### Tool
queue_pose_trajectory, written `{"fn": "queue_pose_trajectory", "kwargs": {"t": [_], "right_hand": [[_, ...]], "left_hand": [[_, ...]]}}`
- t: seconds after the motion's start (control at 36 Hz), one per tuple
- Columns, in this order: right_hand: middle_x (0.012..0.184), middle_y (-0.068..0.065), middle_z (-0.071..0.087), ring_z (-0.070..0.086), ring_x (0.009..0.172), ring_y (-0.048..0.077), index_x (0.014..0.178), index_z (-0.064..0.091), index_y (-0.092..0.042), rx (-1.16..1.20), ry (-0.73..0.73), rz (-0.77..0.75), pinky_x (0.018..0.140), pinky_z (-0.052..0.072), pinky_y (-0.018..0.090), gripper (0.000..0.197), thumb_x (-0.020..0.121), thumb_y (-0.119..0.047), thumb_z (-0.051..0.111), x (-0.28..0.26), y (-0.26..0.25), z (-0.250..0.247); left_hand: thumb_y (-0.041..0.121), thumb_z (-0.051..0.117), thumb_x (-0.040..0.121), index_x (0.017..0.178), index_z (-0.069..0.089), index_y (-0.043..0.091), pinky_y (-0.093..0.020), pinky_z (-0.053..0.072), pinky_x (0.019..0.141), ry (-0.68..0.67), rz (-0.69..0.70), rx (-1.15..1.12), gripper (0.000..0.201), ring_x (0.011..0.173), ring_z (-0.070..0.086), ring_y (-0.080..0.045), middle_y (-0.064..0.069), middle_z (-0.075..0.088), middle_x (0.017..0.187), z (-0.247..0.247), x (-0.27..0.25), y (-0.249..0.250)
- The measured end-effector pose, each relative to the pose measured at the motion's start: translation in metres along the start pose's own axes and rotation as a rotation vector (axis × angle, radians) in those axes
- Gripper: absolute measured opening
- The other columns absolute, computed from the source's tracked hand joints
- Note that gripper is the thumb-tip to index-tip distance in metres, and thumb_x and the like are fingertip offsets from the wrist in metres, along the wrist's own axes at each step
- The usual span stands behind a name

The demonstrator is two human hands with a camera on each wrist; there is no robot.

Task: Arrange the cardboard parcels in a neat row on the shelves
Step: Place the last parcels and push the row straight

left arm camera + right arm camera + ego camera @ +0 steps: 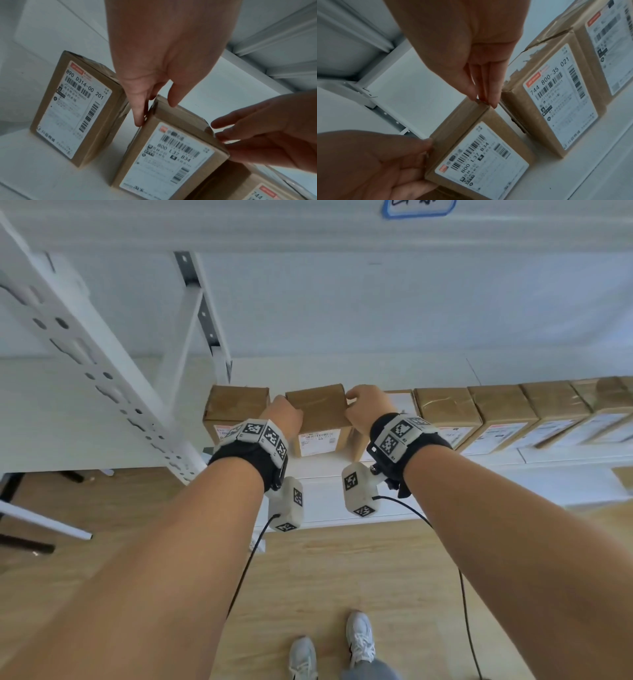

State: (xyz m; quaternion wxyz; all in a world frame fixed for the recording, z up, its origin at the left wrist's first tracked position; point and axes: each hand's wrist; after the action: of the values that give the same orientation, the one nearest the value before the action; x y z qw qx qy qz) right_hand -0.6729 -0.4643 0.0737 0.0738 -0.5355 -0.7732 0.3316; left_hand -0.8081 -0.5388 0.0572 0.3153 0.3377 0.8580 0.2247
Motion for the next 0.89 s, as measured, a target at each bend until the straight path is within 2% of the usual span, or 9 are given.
{"fn": "queue_pose_trajectory", "kwargs": {"t": [0.08, 0.22, 0.31, 0.36, 0.42, 0.47, 0.53, 0.67, 0.89], "right_hand": [[0.112, 0.009, 0.067, 0.062, 0.100, 0.026, 0.117, 0.065, -0.010, -0.032, -0.006, -0.041, 0.085, 0.054, 0.034, 0.037, 0.087, -0.001, 0.044, 0.001, 0.001, -0.002], [0.117, 0.004, 0.066, 0.064, 0.101, 0.023, 0.117, 0.065, -0.014, 0.060, 0.169, -0.067, 0.087, 0.055, 0.036, 0.039, 0.088, 0.001, 0.044, 0.004, 0.009, -0.017], [0.129, 0.005, 0.058, 0.060, 0.110, 0.022, 0.127, 0.057, -0.015, 0.020, 0.199, -0.048, 0.089, 0.051, 0.032, 0.046, 0.086, 0.003, 0.045, 0.005, 0.019, -0.028], [0.135, 0.008, 0.053, 0.056, 0.115, 0.026, 0.133, 0.052, -0.015, -0.036, 0.159, -0.023, 0.094, 0.050, 0.036, 0.051, 0.086, 0.002, 0.048, 0.005, 0.028, -0.032], [0.137, 0.009, 0.050, 0.053, 0.118, 0.027, 0.138, 0.047, -0.015, -0.095, 0.082, -0.003, 0.097, 0.049, 0.040, 0.054, 0.085, -0.006, 0.057, 0.003, 0.038, -0.031], [0.139, 0.009, 0.047, 0.049, 0.123, 0.027, 0.140, 0.045, -0.016, -0.122, 0.033, 0.000, 0.102, 0.046, 0.039, 0.055, 0.087, -0.015, 0.059, 0.000, 0.048, -0.028], [0.146, 0.007, 0.041, 0.041, 0.133, 0.025, 0.141, 0.043, -0.016, -0.151, 0.016, -0.036, 0.110, 0.037, 0.040, 0.051, 0.091, -0.016, 0.051, -0.002, 0.055, -0.024], [0.155, 0.002, 0.029, 0.022, 0.144, 0.021, 0.144, 0.040, -0.019, -0.173, 0.031, -0.078, 0.119, 0.022, 0.041, 0.060, 0.086, -0.004, 0.048, -0.003, 0.065, -0.019], [0.147, 0.001, 0.038, 0.029, 0.139, 0.021, 0.139, 0.044, -0.018, -0.186, 0.053, -0.134, 0.115, 0.025, 0.038, 0.058, 0.084, -0.003, 0.052, 0.002, 0.071, -0.020]], "left_hand": [[0.010, 0.043, 0.100, 0.134, 0.041, -0.001, -0.030, 0.042, 0.076, -0.014, 0.000, 0.116, 0.037, 0.110, 0.059, -0.032, -0.018, 0.057, 0.124, 0.002, 0.001, 0.002], [0.007, 0.046, 0.097, 0.149, 0.021, 0.011, -0.038, 0.052, 0.087, -0.010, 0.041, 0.226, 0.058, 0.112, 0.058, -0.034, -0.019, 0.047, 0.134, 0.003, 0.002, 0.006], [0.009, 0.053, 0.091, 0.154, 0.009, 0.027, -0.041, 0.044, 0.102, -0.048, 0.095, 0.299, 0.079, 0.136, 0.037, -0.037, -0.014, 0.015, 0.157, 0.005, -0.001, 0.008], [0.013, 0.060, 0.090, 0.154, 0.007, 0.033, -0.043, 0.034, 0.111, -0.058, 0.153, 0.348, 0.086, 0.147, 0.016, -0.033, -0.006, -0.003, 0.163, 0.008, -0.003, 0.009], [0.019, 0.065, 0.089, 0.154, 0.007, 0.037, -0.044, 0.029, 0.116, -0.084, 0.207, 0.380, 0.089, 0.149, 0.009, -0.032, -0.003, -0.011, 0.163, 0.012, -0.003, 0.009], [0.025, 0.064, 0.091, 0.154, 0.009, 0.036, -0.037, 0.038, 0.110, -0.100, 0.234, 0.400, 0.085, 0.145, 0.026, -0.031, -0.004, -0.013, 0.162, 0.018, -0.004, 0.010], [0.028, 0.062, 0.093, 0.154, 0.015, 0.033, -0.032, 0.044, 0.100, -0.081, 0.243, 0.391, 0.077, 0.136, 0.041, -0.029, -0.007, -0.012, 0.162, 0.024, -0.006, 0.011], [0.035, 0.057, 0.094, 0.150, 0.029, 0.030, -0.032, 0.045, 0.098, 0.018, 0.264, 0.310, 0.063, 0.127, 0.051, -0.029, -0.007, 0.000, 0.162, 0.036, -0.011, 0.013], [0.037, 0.057, 0.094, 0.150, 0.032, 0.028, -0.033, 0.046, 0.096, 0.072, 0.255, 0.292, 0.061, 0.123, 0.053, -0.029, -0.009, 0.005, 0.161, 0.043, -0.015, 0.015]]}}
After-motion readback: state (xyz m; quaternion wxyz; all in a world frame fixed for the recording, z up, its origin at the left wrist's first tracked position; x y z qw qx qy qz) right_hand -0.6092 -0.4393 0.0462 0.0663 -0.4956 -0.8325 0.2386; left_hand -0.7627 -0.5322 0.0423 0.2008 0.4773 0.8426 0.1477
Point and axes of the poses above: each hand's wrist, its own x-axis towards the middle knuckle, its own z-axis out of the palm, y = z × x
